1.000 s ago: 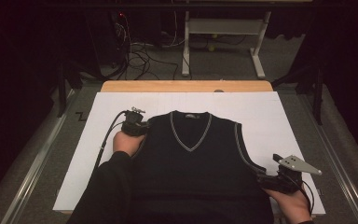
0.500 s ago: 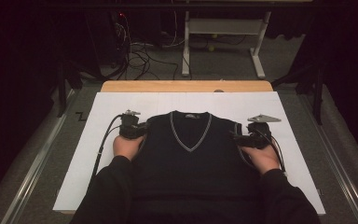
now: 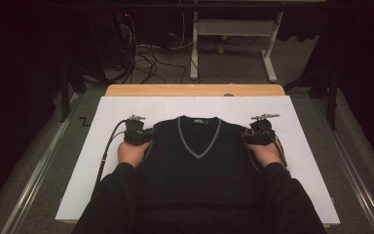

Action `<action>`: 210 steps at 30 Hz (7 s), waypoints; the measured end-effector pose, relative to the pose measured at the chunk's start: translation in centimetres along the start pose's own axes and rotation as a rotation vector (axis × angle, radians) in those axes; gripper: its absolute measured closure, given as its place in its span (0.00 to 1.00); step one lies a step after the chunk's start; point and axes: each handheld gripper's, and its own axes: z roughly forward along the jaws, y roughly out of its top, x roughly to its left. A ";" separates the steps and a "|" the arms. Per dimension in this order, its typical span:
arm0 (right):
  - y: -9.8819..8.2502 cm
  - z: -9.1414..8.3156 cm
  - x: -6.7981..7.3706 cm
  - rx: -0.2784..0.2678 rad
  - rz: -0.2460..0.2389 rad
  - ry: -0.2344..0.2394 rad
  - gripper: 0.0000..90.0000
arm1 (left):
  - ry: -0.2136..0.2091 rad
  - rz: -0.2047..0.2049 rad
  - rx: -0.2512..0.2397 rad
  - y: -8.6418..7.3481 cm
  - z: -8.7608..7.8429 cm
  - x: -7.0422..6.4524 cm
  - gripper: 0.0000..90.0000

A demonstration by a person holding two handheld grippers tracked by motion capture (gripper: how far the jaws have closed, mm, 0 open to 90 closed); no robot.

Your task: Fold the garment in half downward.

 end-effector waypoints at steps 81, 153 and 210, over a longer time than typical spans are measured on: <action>-12.4 -13.9 3.2 -0.354 -0.139 0.208 0.88 | -0.242 0.130 -0.199 -12.0 -15.2 -5.5 0.80; -10.9 -10.3 0.8 -0.219 -0.094 0.103 0.88 | -0.101 0.112 -0.154 -11.2 -12.4 -1.6 0.80; -1.0 -8.1 -0.5 -0.295 -0.183 -0.046 0.88 | 0.127 0.143 -0.148 0.3 -9.7 0.4 0.82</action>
